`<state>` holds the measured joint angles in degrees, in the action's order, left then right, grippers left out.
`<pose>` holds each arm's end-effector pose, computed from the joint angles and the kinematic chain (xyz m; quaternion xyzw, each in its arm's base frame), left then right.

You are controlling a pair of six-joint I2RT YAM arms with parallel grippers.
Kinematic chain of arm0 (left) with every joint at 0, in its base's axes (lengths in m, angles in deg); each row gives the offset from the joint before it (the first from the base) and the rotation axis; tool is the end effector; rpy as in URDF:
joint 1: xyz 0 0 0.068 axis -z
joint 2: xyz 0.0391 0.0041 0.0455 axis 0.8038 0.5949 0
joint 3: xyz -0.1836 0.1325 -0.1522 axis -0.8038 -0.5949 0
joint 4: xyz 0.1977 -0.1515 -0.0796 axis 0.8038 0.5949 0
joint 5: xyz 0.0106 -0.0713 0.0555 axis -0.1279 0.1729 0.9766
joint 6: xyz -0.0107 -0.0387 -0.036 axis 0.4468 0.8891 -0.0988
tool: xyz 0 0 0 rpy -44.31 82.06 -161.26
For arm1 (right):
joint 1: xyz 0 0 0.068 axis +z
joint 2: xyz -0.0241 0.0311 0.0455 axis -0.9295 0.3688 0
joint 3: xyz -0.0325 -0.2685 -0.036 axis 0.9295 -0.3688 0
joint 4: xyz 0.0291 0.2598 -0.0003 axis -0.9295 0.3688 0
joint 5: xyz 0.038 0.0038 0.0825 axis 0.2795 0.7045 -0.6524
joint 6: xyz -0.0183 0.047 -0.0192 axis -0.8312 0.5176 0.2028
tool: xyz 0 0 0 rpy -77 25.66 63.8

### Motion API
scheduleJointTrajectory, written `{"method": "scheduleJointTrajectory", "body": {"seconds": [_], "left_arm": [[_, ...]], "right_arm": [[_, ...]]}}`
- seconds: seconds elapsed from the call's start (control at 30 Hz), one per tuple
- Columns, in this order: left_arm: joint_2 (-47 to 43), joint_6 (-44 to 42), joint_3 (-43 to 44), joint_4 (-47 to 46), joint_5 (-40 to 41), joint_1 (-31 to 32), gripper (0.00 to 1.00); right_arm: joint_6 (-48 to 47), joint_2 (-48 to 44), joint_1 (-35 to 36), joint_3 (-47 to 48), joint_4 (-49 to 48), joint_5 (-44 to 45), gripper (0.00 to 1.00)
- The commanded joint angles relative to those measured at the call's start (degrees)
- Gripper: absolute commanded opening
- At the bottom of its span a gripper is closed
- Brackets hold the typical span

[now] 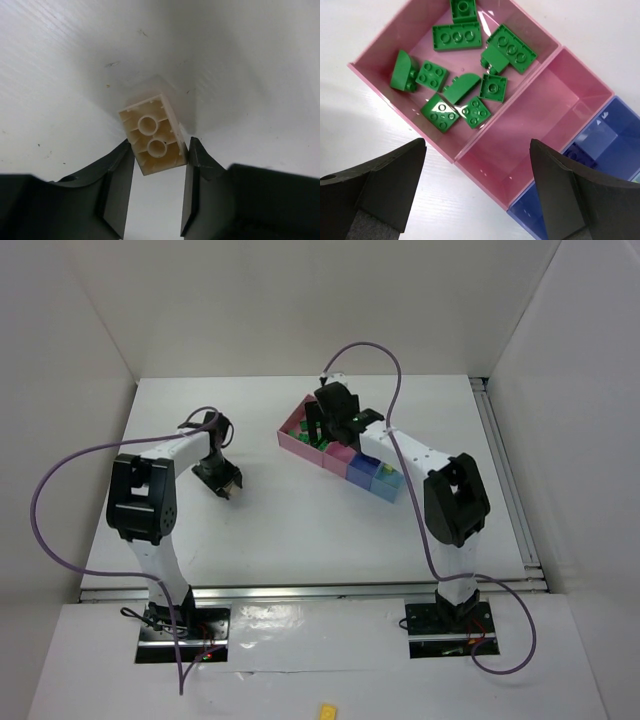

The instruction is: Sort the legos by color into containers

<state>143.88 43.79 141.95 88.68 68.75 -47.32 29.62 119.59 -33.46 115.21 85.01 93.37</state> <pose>0.3618 -0.0353 0.1688 -0.4577 0.8815 -0.0120 0.1149 0.3771 0.2489 0.2698 -0.0935 0.8922 0.0371 0.4403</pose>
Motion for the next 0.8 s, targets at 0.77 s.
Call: {"method": "scheduleJointTrajectory", "body": {"seconds": [0.77], "left_arm": [[14.06, -19.81, 50.17, 0.35, -7.07, 26.43, 0.26]], "right_arm": [[21.15, -42.64, -3.96, -29.62, 5.09, 18.37, 0.92]]}}
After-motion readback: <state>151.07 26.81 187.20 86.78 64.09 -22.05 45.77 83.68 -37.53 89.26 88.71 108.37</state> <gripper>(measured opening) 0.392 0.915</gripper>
